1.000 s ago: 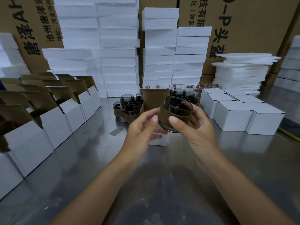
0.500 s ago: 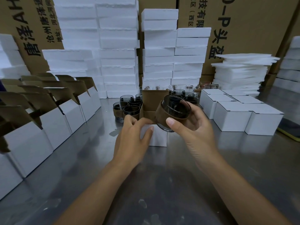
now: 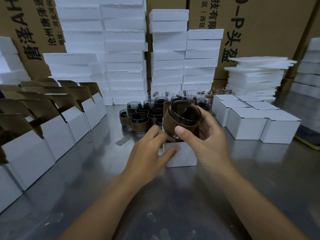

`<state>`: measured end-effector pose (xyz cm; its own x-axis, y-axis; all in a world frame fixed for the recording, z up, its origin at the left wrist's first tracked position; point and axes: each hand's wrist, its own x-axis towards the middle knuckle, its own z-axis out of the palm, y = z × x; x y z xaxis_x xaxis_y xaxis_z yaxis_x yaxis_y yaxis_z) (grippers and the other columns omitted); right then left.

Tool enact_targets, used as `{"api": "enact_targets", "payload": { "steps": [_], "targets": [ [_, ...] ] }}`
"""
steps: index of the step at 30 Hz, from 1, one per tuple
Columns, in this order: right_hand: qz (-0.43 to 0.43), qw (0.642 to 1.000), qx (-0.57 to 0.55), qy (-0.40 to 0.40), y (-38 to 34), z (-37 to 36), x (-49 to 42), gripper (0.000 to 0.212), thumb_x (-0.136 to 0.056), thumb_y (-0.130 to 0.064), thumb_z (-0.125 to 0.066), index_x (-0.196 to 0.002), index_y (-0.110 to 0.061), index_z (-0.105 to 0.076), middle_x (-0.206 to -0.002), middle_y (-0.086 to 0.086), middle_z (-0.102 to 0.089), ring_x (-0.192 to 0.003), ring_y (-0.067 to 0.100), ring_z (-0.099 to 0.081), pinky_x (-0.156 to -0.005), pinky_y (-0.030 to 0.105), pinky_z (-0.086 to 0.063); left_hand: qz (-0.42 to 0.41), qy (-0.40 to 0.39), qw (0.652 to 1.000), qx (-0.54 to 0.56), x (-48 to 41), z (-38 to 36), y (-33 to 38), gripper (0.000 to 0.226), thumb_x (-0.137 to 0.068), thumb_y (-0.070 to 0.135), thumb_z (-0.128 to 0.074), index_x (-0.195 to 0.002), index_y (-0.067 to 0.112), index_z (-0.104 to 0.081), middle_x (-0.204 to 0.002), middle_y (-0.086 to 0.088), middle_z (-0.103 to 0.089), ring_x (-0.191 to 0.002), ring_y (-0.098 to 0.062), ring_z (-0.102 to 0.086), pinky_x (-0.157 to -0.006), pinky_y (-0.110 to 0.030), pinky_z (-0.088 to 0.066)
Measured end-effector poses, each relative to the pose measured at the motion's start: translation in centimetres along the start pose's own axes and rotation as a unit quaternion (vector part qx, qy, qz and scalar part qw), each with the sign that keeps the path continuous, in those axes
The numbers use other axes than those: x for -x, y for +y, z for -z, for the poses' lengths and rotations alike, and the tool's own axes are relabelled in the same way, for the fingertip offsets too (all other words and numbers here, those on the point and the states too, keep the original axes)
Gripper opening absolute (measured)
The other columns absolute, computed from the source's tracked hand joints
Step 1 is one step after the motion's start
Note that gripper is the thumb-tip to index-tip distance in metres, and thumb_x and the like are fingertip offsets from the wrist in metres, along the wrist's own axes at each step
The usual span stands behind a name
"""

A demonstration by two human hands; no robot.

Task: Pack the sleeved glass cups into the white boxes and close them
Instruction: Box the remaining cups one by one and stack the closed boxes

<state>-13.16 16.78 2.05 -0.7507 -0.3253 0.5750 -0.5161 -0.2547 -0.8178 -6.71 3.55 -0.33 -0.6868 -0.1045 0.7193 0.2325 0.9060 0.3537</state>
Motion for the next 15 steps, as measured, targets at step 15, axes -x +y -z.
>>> {"api": "enact_targets", "payload": {
  "steps": [15],
  "targets": [
    [0.08,0.973,0.214,-0.032,0.49,0.63,0.06,0.033,-0.075,-0.029,-0.069,-0.092,-0.047,-0.047,-0.102,-0.025,-0.052,-0.108,0.003,-0.048,-0.088,0.023,-0.04,-0.011,-0.001,1.0,0.013,-0.03,0.29,0.03,0.014,-0.08,0.026,-0.073,-0.086,0.017,-0.063,-0.083,0.013,-0.045,-0.075,0.002,-0.047,-0.059,-0.015,-0.04]
  ]
}}
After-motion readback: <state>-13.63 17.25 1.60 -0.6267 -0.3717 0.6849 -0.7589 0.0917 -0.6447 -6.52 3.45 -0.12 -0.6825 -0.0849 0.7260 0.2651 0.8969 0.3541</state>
